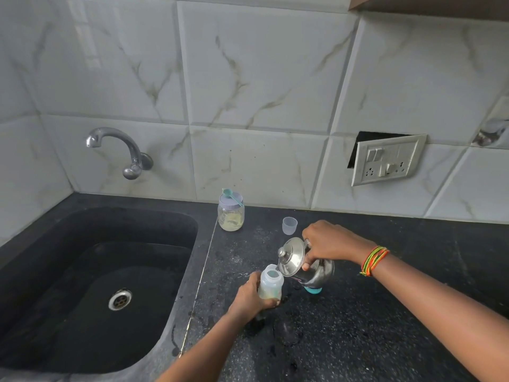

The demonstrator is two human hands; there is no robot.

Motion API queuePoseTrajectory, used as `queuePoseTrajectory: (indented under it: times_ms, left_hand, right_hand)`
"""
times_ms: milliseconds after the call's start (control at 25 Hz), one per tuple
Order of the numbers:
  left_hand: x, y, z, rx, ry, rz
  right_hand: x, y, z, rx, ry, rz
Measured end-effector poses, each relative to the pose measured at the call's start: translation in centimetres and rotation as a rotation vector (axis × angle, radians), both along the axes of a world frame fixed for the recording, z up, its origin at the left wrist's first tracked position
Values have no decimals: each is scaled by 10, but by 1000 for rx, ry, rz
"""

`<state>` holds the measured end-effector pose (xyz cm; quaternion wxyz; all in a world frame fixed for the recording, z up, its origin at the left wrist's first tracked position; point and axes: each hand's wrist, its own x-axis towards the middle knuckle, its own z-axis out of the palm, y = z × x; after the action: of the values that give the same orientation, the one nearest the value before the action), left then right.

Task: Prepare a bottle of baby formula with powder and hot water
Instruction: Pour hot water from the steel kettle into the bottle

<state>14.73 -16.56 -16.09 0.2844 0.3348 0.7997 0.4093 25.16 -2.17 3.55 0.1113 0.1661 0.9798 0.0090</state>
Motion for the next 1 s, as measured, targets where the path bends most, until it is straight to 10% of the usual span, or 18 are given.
queuePoseTrajectory:
  times_ms: [1000]
  left_hand:
    - [-7, -25, 4, 134, 52, -223]
  right_hand:
    - [-9, -20, 10, 74, -75, 111]
